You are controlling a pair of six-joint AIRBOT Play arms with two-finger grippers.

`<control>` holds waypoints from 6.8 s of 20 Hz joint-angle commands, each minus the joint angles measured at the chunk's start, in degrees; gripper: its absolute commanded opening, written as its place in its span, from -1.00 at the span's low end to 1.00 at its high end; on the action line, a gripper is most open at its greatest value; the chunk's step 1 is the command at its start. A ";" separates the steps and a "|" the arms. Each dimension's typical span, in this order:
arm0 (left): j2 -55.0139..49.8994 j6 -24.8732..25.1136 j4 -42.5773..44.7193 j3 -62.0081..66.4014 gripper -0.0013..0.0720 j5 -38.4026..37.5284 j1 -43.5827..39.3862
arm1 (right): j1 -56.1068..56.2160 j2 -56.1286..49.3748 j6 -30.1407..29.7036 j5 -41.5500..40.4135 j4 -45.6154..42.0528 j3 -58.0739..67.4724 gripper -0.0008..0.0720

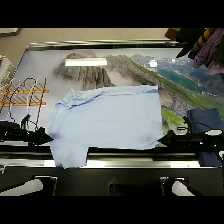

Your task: Fold the clothes and pants, and hang the long-sleeved shirts on hangers.

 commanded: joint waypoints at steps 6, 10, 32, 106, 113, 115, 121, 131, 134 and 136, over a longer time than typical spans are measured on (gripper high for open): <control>2.93 -0.63 -6.60 4.35 -0.92 1.68 -2.16 | 19.26 0.04 5.95 -12.70 2.25 12.28 -0.88; 5.68 -6.60 -6.75 19.85 -0.92 1.07 -9.94 | 21.92 0.04 12.83 -16.98 -2.01 34.27 -0.88; 29.14 -31.06 20.17 71.60 -0.92 9.70 -15.04 | 21.90 22.32 40.70 10.88 -31.82 82.95 -0.88; 23.34 -15.63 2.78 -9.62 0.26 5.79 -1.11 | 6.19 -4.48 20.90 7.17 -16.63 27.67 0.06; 24.13 -12.55 2.27 -14.91 0.26 2.21 -1.25 | 6.19 -1.49 20.41 5.97 -14.67 21.66 0.06; 24.13 -12.41 3.37 -15.10 0.26 1.75 -1.51 | 6.19 -1.49 20.41 5.97 -14.05 21.66 0.06; 23.76 -12.55 3.48 -17.38 0.26 -0.42 -6.60 | 6.19 -1.49 20.44 6.32 -13.62 21.66 0.06; 20.17 -12.63 3.06 -17.40 -0.88 -0.66 -9.62 | 6.16 -1.31 20.37 7.15 -12.37 21.66 0.06; 20.22 -12.61 3.08 -17.40 -0.91 -0.66 -9.62 | 6.12 0.11 20.31 6.78 -12.52 22.40 -0.07; 20.22 -12.61 3.08 -17.40 -0.91 -0.66 -9.62 | 6.12 0.15 21.94 6.80 -14.58 23.63 -0.15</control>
